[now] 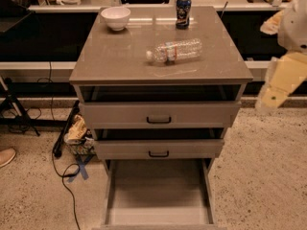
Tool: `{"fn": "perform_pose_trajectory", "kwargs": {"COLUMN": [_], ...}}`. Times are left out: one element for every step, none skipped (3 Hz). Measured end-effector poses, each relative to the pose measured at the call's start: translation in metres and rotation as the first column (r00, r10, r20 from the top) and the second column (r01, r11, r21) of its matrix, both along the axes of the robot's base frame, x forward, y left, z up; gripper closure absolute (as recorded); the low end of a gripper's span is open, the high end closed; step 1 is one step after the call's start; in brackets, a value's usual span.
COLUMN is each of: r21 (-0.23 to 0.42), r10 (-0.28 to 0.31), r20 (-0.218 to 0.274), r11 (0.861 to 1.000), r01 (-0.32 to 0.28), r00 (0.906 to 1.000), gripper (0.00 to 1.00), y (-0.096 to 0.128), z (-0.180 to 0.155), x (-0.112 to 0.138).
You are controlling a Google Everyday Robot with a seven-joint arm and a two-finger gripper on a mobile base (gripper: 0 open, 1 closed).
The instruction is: Place water bottle into bottom drawer
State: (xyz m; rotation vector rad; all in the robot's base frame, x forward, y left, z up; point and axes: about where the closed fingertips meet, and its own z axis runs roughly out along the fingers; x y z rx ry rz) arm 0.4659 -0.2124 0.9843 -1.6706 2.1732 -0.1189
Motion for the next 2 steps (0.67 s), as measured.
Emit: {"fn": "perform_pose_trajectory", "kwargs": {"r21": [0.047,0.118], "r10": [0.093,0.237], "r20": [0.055,0.075], "r11": [0.994,0.962], "r01": [-0.095,-0.244], "r00": [0.9942,0.9687], "gripper": [0.00,0.00], "y": [0.018,0.057], "z": [0.003,-0.014], "x": [0.061,0.154]}}
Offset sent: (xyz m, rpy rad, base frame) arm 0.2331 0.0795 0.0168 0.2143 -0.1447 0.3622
